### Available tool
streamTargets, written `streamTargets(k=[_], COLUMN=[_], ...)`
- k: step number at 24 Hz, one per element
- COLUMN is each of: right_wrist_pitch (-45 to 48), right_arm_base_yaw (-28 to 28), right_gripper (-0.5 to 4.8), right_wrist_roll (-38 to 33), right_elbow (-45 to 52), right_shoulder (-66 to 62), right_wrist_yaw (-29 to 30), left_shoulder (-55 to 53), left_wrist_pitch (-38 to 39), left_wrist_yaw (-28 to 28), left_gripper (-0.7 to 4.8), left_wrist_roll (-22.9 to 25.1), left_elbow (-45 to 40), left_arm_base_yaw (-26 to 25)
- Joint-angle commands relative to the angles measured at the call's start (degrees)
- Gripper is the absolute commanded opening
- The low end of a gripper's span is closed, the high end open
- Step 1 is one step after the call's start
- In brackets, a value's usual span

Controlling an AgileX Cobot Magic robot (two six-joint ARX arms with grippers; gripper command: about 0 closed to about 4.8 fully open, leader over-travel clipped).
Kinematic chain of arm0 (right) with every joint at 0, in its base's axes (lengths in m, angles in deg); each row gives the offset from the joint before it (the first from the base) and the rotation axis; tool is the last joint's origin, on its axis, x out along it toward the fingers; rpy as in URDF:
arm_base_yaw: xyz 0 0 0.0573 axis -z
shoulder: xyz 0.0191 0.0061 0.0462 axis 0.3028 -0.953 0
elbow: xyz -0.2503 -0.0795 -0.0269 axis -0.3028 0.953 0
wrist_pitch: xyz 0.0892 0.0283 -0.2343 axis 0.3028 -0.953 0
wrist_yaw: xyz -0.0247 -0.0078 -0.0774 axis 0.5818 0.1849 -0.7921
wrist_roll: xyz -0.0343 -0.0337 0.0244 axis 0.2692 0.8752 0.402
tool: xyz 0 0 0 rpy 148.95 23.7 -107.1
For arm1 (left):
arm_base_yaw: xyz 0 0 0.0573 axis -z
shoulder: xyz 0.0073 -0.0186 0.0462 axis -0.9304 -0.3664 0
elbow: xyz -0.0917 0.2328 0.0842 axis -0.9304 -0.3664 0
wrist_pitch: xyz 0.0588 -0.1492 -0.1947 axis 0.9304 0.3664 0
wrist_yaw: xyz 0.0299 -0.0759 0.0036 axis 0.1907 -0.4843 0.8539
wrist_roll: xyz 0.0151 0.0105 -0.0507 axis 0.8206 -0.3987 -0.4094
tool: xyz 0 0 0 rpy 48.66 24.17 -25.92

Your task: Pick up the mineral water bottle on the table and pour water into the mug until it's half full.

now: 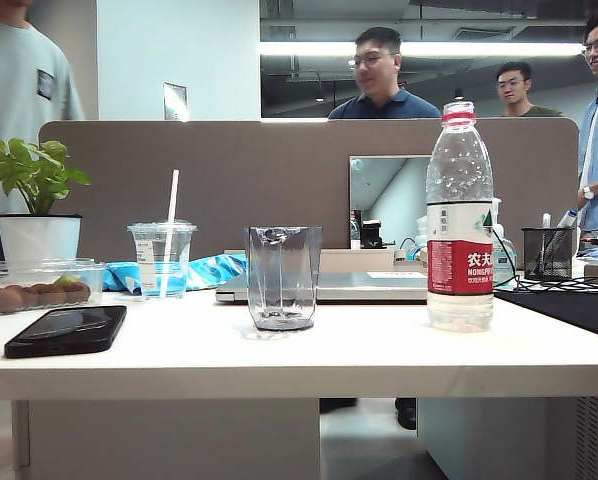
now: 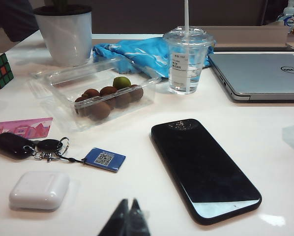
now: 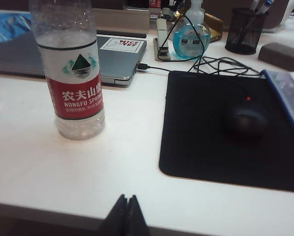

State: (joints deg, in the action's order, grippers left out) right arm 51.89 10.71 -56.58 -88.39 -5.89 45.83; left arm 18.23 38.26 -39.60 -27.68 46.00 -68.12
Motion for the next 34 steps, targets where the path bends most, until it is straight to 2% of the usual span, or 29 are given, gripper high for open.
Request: streamTargets(k=[1, 25, 30, 33, 34], right_wrist_pitch=[1.1, 2.2, 2.4, 2.3, 2.3], right_arm_base_yaw=[0.0, -0.1, -0.1, -0.1, -0.1], right_gripper=[-0.05, -0.05, -0.06, -0.06, -0.06], right_wrist_roll=[3.0, 2.9, -0.5, -0.5, -0.5], right_elbow=[0.1, 0.0, -0.2, -1.2, -2.5], right_shoulder=[0.0, 0.0, 0.0, 0.0, 0.0], right_wrist_yaw=[-0.5, -0.5, -0.5, -0.5, -0.5], left_shoulder=[0.0, 0.0, 0.0, 0.0, 0.0], left_wrist_pitch=[-0.7, -0.7, -2.0, -1.1, -1.2], left_wrist_yaw=[-0.2, 0.2, 0.2, 0.2, 0.2], left_gripper=[-0.04, -0.04, -0.05, -0.05, -0.05], left_wrist_roll=[-0.2, -0.4, -0.4, -0.6, -2.1], left_elbow=[0.2, 0.2, 0.6, 3.3, 5.3], left_arm_base_yaw=[0.0, 0.1, 0.1, 0.1, 0.1])
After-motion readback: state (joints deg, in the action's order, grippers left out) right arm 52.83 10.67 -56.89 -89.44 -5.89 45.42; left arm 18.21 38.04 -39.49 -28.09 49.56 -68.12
